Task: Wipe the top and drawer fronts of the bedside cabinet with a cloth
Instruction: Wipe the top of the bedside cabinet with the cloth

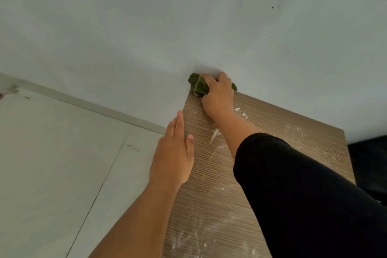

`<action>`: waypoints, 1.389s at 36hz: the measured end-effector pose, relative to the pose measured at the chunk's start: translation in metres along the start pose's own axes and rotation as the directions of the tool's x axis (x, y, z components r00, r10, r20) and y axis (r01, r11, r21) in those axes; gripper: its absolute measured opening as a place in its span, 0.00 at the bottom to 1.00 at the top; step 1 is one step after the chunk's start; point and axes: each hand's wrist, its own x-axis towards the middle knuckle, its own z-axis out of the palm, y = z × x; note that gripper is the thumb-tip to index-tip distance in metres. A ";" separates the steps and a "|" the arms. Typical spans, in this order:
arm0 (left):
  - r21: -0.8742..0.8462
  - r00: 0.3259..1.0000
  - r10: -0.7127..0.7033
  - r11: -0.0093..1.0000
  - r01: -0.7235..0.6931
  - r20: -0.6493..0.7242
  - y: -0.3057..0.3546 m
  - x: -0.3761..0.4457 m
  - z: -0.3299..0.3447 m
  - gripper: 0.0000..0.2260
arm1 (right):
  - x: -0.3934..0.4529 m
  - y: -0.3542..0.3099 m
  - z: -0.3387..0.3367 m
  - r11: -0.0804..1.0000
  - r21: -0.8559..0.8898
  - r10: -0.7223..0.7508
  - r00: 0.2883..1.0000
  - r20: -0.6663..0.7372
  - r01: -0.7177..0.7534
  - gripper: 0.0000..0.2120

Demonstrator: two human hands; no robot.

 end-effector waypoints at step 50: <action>-0.742 0.807 -0.312 0.324 0.586 0.501 -0.030 -0.164 -0.078 0.36 | -0.323 -0.060 -0.001 0.971 0.237 -0.094 0.966 0.243 0.035 0.23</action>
